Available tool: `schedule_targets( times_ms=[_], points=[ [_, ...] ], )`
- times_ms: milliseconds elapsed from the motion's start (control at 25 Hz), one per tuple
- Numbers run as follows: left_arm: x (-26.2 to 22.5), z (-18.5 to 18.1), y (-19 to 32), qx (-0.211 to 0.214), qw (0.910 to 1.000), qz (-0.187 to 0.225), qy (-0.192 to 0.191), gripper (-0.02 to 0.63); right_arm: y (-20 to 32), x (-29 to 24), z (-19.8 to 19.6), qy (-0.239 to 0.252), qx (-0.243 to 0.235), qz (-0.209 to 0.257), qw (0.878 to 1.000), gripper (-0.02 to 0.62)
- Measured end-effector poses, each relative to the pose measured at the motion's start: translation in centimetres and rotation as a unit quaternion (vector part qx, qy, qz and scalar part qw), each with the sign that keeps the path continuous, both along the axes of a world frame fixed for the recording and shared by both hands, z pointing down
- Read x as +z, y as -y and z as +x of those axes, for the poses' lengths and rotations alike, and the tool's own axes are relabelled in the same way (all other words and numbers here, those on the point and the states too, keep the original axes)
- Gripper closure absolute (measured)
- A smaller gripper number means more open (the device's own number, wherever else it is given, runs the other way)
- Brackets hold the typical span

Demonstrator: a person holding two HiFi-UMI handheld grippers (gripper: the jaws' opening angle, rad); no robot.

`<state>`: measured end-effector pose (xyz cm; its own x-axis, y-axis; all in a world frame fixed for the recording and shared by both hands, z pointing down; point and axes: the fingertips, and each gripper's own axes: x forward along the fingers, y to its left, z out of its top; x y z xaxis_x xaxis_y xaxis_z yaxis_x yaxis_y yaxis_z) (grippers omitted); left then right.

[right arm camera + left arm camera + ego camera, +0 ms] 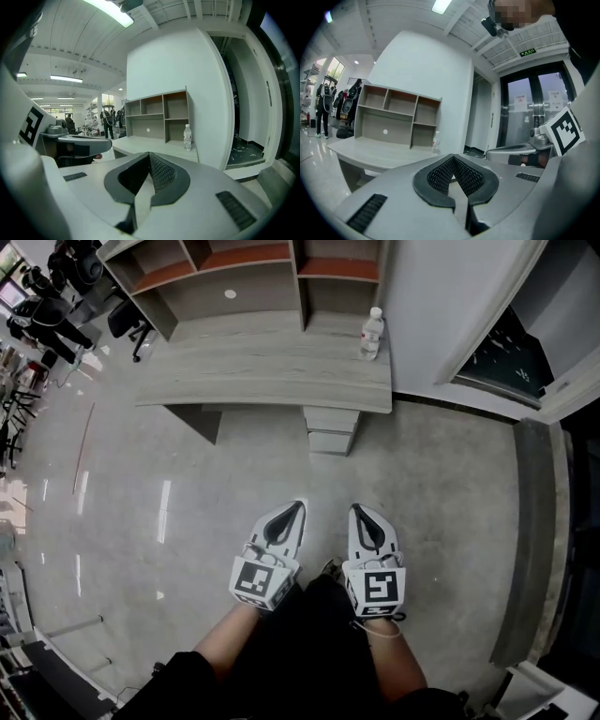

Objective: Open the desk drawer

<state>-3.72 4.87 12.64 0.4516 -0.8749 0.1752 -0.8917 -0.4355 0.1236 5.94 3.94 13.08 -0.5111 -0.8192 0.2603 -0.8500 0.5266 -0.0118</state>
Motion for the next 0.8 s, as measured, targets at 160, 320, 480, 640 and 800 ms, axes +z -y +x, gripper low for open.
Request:
schedule_targets(
  times_ms=[160, 320, 480, 640, 800],
  points=[
    [0.8, -0.4, 1.3, -0.009, 0.9999, -0.003, 0.011, 0.601, 1.9, 1.5, 0.5, 0.001, -0.003, -0.009, 1.0, 0.591],
    [1.9, -0.8, 2.9, -0.018, 0.9998, -0.004, 0.002, 0.601, 3.4, 2.9, 0.0, 0.01, -0.004, -0.022, 1.0, 0.591],
    [3.8, -0.7, 5.4, -0.012, 0.9999, 0.006, -0.005, 0.601, 5.2, 5.1, -0.8, 0.021, -0.007, -0.023, 0.999, 0.591],
    [6.9, -0.8, 8.2, 0.006, 0.9999, 0.008, -0.003, 0.601, 7.6, 8.0, -1.4, 0.013, -0.002, -0.024, 1.0, 0.591],
    [9.8, -1.2, 10.8, 0.013, 0.9999, 0.01, 0.002, 0.601, 9.8, 10.8, -2.1, 0.014, -0.004, -0.023, 1.0, 0.591]
  ],
)
